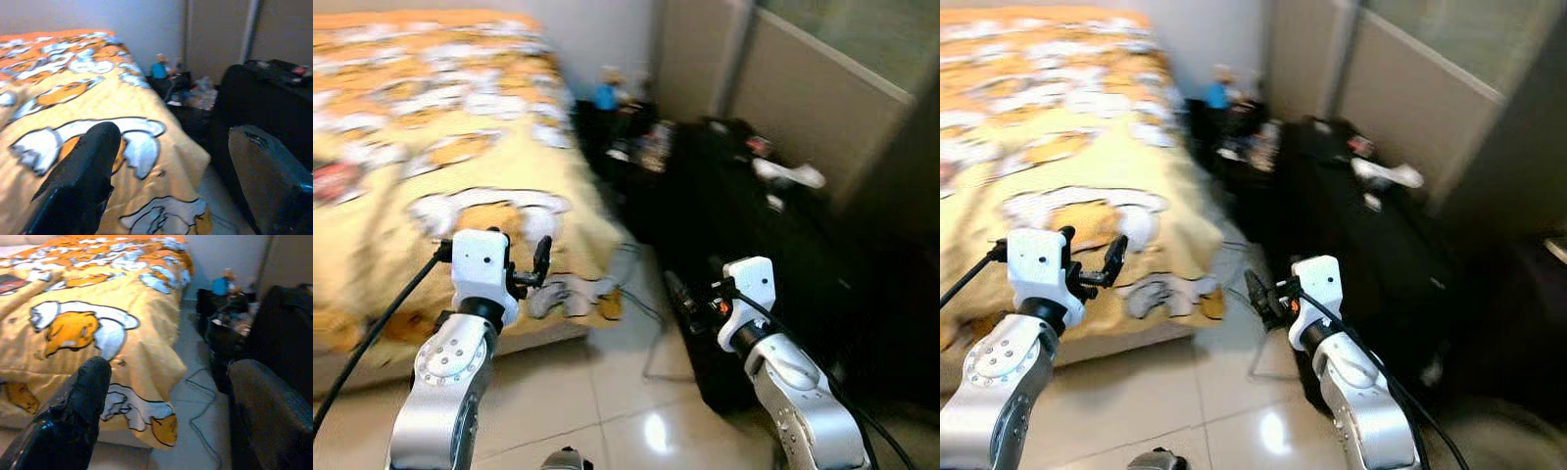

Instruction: Clean up the room

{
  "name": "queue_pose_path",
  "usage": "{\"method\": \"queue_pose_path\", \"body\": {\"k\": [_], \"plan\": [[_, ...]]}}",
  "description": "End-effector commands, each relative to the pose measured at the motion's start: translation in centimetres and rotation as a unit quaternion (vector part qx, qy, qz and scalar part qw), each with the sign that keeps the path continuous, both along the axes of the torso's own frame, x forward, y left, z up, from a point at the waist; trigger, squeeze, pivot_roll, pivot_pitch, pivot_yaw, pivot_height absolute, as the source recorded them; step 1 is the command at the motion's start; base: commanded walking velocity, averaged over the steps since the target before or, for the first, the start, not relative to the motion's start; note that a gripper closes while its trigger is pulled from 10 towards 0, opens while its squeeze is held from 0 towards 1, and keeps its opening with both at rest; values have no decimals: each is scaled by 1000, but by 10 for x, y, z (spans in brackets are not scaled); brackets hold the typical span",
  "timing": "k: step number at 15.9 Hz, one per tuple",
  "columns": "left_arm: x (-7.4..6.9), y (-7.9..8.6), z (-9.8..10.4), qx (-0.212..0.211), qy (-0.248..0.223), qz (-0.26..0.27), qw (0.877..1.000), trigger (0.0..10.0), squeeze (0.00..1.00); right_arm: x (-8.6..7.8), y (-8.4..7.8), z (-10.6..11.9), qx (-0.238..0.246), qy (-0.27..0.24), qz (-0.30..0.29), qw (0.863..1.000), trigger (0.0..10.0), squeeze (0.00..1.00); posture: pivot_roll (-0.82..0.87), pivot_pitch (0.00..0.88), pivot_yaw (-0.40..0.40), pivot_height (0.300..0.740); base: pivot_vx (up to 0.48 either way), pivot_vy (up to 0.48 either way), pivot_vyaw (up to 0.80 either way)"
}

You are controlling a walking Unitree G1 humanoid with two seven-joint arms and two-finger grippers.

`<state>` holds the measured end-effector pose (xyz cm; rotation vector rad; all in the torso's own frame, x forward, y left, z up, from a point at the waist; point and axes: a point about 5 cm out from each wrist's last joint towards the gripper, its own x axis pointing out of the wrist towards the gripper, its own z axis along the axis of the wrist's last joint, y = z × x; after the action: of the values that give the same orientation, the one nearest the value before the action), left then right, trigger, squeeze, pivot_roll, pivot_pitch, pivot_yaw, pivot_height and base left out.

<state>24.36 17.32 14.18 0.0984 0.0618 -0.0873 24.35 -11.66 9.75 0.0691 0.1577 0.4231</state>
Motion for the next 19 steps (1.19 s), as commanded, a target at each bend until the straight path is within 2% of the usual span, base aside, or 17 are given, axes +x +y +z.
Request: {"method": "queue_pose_path", "body": {"k": [1, 10, 11, 12, 14, 17, 19], "plan": [[-2, 1, 3, 0, -7, 5, 1000, 10000, 0, 2, 2, 5, -1, -14, 9, 1000, 10000, 0, 39, 0, -25, 740, 259, 0, 800], [-7, 3, 0, 2, -2, 11, 1000, 10000, 0, 7, 4, 3, -8, -20, 21, 1000, 10000, 0, 58, 0, -42, 740, 268, 0, 800], [-6, 2, 0, 4, 0, 4, 1000, 10000, 0, 9, 0, 2, 12, -7, -11, 1000, 10000, 0, 56, 0, -42, 740, 274, 0, 0], [-4, 2, 0, 6, 2, -3, 1000, 10000, 0, 12, -6, 1, 10, -3, -45, 999, 10000, 0, 47, 0, -37, 740, 277, 0, 0], [5, 2, -3, 12, 10, -20, 1000, 10000, 0, 20, -40, 0, -21, -10, -174, 985, 10000, 0, 20, 0, -22, 740, 281, 0, 0], [15, -3, -6, 9, 16, -48, 999, 10000, 0, 15, -55, -7, -16, 13, -223, 975, 10000, 0, -8, 0, 0, 740, 284, 0, 0], [17, -7, -9, 7, 19, -59, 998, 10000, 0, 13, -55, -9, -21, 17, -232, 972, 10000, 0, -30, 0, 18, 740, 283, 0, -400]]}}
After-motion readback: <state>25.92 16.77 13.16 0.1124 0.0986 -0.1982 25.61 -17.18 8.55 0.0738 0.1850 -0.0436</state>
